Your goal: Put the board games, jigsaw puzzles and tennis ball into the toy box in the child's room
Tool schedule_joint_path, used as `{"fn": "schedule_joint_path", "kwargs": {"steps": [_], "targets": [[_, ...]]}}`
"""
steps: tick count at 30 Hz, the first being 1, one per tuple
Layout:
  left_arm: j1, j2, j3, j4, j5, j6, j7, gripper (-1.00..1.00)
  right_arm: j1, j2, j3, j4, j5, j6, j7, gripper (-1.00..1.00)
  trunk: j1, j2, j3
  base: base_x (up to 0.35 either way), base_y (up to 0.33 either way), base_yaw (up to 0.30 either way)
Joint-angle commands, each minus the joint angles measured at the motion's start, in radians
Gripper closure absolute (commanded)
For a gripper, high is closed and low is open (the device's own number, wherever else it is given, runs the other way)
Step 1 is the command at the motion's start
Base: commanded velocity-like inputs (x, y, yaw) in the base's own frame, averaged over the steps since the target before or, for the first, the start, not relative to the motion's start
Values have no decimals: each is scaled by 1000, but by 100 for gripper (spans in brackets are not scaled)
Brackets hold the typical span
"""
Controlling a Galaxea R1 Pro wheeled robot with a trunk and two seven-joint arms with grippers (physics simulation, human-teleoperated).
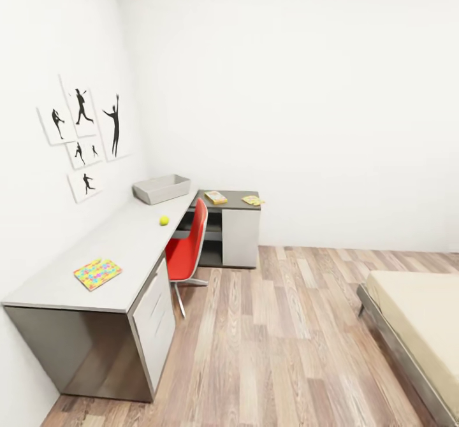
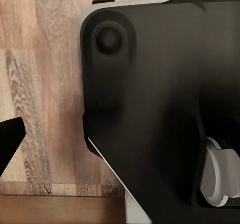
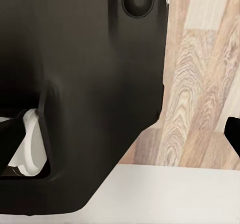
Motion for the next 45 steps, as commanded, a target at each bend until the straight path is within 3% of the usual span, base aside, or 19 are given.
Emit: {"fn": "schedule_joint_path", "kwargs": {"steps": [1, 13, 23, 33, 36, 39, 45], "targets": [[0, 0, -1, 0, -1, -3, 0, -100, 0, 1, -1, -1, 1, 0, 0, -100, -4, 6, 1, 0, 0, -202], [0, 1, 1, -2, -1, -6, -1, -100, 0, -1, 4, -1, 4, -31, 2, -100, -50, 90, 24, 0, 0, -181], [-6, 1, 3, -59, -1, 2, 0, -100, 0, 2, 11, -1, 16, -34, 10, -100, -88, 160, 52, 0, 0, -30], [-74, -3, 9, -84, 2, 38, -2, -100, -14, -8, 0, -29, 6, -48, 6, -100, -126, 230, 83, 0, 0, -2], [-134, -2, 10, -85, 8, 99, -9, -100, -42, -10, -1, -79, 5, -45, 6, -100, -138, 251, 92, 0, 0, 0], [-221, -4, 13, -88, 11, 216, -11, -100, -97, -15, -2, -126, 2, -21, 5, -100, -149, 272, 102, 0, 0, 0], [-393, -10, 27, -169, 14, 448, -14, -100, -243, -15, -3, -151, -21, 124, 2, -100, -172, 314, 120, 0, 0, 0]]}}
